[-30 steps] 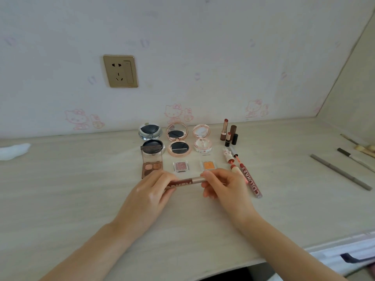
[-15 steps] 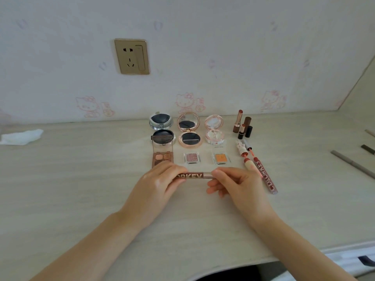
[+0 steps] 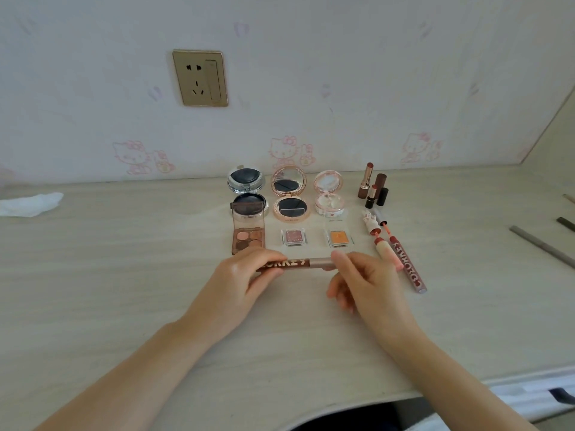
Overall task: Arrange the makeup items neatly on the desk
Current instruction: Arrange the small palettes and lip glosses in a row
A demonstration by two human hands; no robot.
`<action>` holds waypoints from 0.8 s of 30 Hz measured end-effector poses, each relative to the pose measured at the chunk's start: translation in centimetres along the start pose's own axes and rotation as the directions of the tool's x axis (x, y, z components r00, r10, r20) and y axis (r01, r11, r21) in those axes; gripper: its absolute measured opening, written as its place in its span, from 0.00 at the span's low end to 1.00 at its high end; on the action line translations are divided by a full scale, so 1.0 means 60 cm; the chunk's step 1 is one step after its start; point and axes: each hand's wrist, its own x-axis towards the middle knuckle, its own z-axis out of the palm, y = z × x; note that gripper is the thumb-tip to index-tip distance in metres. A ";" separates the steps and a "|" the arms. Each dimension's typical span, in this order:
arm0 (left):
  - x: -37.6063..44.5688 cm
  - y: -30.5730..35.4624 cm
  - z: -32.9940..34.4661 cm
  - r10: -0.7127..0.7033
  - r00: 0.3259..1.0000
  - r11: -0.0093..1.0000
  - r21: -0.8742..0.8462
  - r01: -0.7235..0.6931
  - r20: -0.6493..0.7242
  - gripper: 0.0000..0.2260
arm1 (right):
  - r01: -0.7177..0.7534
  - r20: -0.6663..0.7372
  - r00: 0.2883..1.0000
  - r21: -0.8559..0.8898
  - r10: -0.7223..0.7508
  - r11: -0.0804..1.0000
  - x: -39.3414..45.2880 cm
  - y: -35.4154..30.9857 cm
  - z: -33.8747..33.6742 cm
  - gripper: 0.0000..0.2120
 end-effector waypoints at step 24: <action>0.001 0.000 -0.001 0.047 0.999 0.999 0.001 -0.047 0.008 0.13 | 0.130 0.103 0.986 0.026 -0.132 0.991 0.000 0.001 -0.003 0.11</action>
